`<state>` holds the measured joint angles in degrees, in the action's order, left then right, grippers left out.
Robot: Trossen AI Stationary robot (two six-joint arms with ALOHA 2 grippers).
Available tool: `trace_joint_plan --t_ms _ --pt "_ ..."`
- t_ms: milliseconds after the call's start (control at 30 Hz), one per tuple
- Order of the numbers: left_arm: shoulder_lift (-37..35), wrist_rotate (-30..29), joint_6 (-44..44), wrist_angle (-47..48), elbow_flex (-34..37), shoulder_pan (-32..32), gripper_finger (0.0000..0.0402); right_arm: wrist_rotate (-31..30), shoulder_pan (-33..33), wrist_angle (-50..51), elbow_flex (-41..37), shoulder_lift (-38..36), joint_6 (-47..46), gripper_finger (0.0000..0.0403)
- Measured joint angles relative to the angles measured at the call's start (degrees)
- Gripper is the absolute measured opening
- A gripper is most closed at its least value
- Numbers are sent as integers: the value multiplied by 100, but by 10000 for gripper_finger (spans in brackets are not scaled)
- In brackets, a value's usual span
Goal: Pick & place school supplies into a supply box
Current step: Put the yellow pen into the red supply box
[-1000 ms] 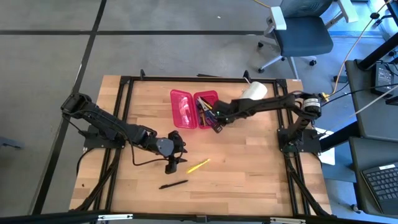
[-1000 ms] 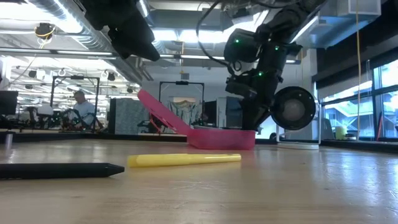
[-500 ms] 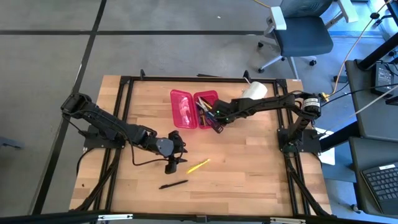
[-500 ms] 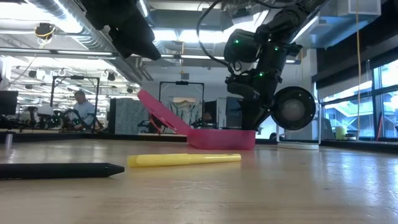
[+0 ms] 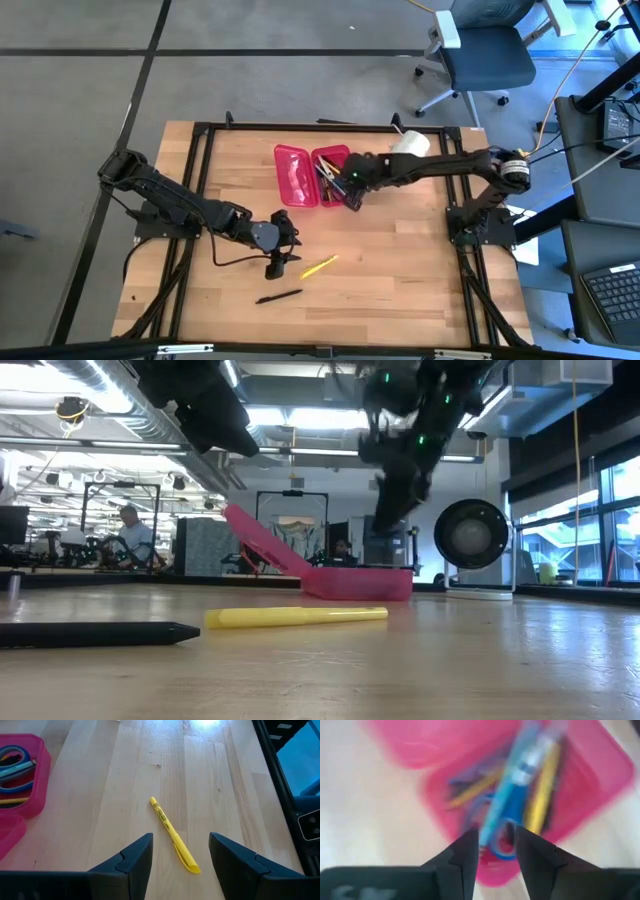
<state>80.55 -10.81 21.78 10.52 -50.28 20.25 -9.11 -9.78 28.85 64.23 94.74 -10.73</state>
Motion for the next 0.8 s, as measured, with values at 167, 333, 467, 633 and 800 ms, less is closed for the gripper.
trace_joint_plan --t_ms 167,333,467,633,800 --pt "0 -2 -2 1 0 0 185 925 530 -655 23 -66 1256 132" --pt "0 -2 -2 5 0 0 187 1885 1172 -2070 -400 58 2468 132" --pt "0 16 11 26 0 0 185 2239 1593 -2972 -567 336 2630 132" --pt "0 19 47 153 0 0 186 2233 1912 -3678 -558 913 2692 132" --pt "0 22 166 213 2 0 185 2259 2092 -3706 -347 1457 2750 132"
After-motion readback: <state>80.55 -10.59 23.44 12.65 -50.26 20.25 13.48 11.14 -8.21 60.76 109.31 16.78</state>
